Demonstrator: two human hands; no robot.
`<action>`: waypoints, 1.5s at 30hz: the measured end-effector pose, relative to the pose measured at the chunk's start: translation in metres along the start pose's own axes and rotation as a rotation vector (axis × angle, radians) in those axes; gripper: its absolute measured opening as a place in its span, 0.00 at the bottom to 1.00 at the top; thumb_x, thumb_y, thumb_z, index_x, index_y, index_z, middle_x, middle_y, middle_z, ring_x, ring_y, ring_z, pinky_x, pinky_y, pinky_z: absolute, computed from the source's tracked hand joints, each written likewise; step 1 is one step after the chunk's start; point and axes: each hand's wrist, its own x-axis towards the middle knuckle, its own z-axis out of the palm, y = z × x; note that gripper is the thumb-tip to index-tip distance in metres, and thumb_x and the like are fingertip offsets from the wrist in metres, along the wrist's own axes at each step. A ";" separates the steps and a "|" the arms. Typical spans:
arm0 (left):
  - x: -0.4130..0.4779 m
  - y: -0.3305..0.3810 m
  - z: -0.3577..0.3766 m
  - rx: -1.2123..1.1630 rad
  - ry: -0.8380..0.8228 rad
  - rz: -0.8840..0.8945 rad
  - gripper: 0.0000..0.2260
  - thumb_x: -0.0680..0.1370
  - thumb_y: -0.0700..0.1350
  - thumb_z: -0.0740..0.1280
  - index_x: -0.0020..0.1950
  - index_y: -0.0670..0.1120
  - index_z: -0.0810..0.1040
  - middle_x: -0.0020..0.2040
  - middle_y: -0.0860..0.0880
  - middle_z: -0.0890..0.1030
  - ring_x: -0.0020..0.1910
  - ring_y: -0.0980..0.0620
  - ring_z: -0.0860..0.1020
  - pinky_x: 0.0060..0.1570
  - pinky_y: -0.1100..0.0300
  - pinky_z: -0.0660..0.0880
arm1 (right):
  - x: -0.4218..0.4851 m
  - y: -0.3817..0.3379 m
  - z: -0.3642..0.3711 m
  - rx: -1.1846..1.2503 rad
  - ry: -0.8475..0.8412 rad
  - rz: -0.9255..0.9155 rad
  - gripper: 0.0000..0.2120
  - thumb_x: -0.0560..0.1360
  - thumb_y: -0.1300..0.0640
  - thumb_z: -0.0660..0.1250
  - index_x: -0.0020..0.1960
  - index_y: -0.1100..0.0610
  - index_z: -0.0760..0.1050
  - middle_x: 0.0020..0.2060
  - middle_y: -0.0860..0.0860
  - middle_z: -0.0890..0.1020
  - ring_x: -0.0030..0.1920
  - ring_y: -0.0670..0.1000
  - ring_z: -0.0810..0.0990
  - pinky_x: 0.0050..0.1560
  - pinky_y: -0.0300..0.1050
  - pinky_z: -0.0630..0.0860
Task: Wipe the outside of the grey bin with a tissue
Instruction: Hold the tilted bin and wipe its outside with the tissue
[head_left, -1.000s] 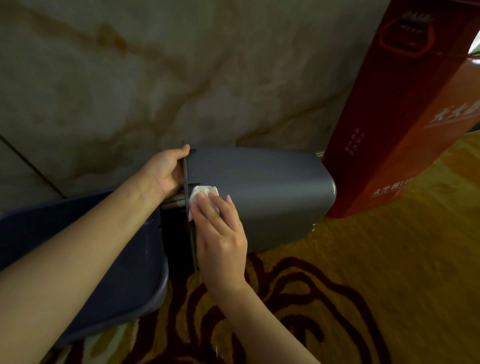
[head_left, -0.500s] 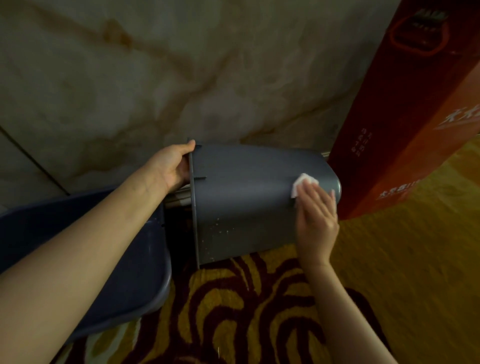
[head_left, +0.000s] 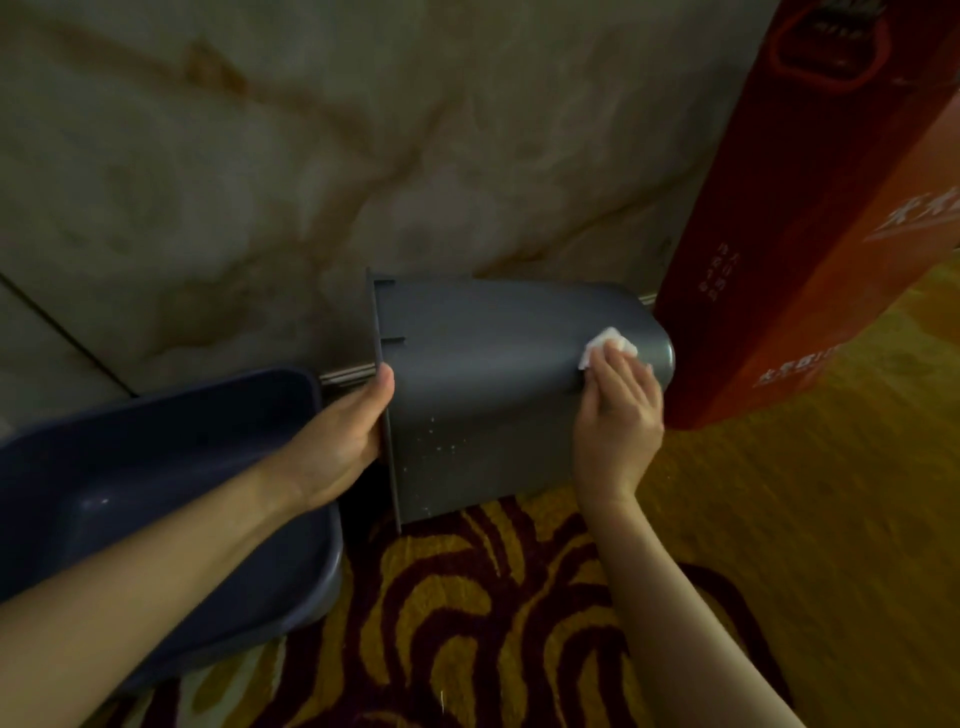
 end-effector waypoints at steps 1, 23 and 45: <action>0.003 0.003 0.001 0.002 0.005 0.007 0.23 0.74 0.67 0.53 0.61 0.59 0.77 0.66 0.56 0.77 0.67 0.57 0.71 0.67 0.59 0.67 | -0.004 -0.010 0.002 0.023 -0.026 -0.057 0.11 0.74 0.66 0.67 0.55 0.60 0.80 0.55 0.55 0.83 0.60 0.57 0.77 0.64 0.52 0.69; 0.013 0.020 0.010 -0.382 0.096 -0.080 0.24 0.79 0.58 0.50 0.55 0.45 0.79 0.51 0.50 0.85 0.54 0.57 0.81 0.49 0.66 0.78 | -0.049 -0.081 0.014 0.168 -0.322 -0.666 0.12 0.76 0.63 0.59 0.51 0.63 0.81 0.51 0.56 0.84 0.57 0.53 0.79 0.68 0.50 0.68; 0.036 0.056 0.023 -0.221 0.436 0.031 0.22 0.76 0.62 0.57 0.44 0.49 0.82 0.40 0.53 0.87 0.41 0.56 0.85 0.34 0.63 0.80 | -0.029 -0.008 0.007 0.155 -0.039 -0.358 0.13 0.69 0.74 0.68 0.52 0.65 0.81 0.51 0.59 0.84 0.54 0.59 0.80 0.62 0.61 0.73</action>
